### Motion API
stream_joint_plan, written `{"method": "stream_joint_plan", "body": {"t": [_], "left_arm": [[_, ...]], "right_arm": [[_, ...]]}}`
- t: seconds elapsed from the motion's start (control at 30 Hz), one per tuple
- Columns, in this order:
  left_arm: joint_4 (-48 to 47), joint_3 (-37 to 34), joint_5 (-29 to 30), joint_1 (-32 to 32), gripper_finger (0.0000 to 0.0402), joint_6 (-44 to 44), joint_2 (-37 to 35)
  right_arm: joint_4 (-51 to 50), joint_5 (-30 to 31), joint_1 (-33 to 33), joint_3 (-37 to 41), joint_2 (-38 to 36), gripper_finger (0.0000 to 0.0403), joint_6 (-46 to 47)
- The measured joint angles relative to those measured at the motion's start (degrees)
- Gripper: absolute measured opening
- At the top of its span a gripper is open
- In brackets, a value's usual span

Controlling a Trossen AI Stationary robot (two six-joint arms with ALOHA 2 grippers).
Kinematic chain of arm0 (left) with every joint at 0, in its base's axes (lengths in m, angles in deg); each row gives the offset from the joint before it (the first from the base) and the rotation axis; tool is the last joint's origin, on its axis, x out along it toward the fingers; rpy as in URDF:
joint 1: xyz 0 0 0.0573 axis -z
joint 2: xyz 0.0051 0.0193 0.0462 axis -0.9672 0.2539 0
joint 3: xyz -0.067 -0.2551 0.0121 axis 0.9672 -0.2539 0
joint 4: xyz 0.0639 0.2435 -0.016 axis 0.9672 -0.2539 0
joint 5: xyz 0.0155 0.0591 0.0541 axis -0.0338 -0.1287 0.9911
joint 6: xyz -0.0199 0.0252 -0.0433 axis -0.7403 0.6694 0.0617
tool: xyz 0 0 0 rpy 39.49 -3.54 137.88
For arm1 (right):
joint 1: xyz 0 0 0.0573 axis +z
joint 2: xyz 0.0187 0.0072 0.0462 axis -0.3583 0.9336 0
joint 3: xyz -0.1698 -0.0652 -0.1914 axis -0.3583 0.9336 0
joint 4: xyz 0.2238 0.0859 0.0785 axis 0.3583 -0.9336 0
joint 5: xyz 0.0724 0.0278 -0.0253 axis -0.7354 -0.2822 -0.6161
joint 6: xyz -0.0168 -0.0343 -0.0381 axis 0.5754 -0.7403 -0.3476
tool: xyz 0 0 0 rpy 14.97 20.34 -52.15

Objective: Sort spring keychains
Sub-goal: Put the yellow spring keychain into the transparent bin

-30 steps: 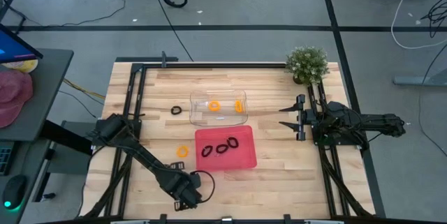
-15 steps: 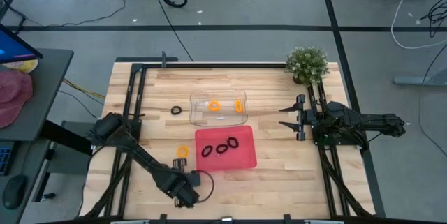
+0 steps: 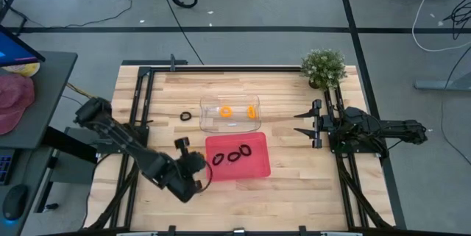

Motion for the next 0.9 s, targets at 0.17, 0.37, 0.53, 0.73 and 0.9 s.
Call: {"method": "stream_joint_plan", "body": {"t": [0.17, 0.37, 0.53, 0.73, 0.9], "left_arm": [[1.1, 0.0, 9.6, -4.8, 0.0006, 6.0, -2.2], [1.8, 0.0, 14.7, -13.0, 0.0013, 11.0, -2.3], [1.9, 0.0, 12.6, -20.0, 0.0007, 15.6, -2.3], [2.7, 0.1, 11.3, -26.5, 0.0041, 17.7, -2.3], [2.5, 0.1, 7.6, -28.9, 0.0133, 18.1, -2.3]], "right_arm": [[0.0, 0.0, 0.0, 0.0, 0.0, 0.0222, 0.0], [0.0, 0.0, 0.0, 0.0, 0.0, 0.0222, 0.0], [0.0, 0.0, 0.0, 0.0, 0.0, 0.0222, 0.0], [0.0, 0.0, 0.0, 0.0, 0.0, 0.0222, 0.0], [0.0, 0.0, 0.0, 0.0, 0.0, 0.0222, 0.0]]}}
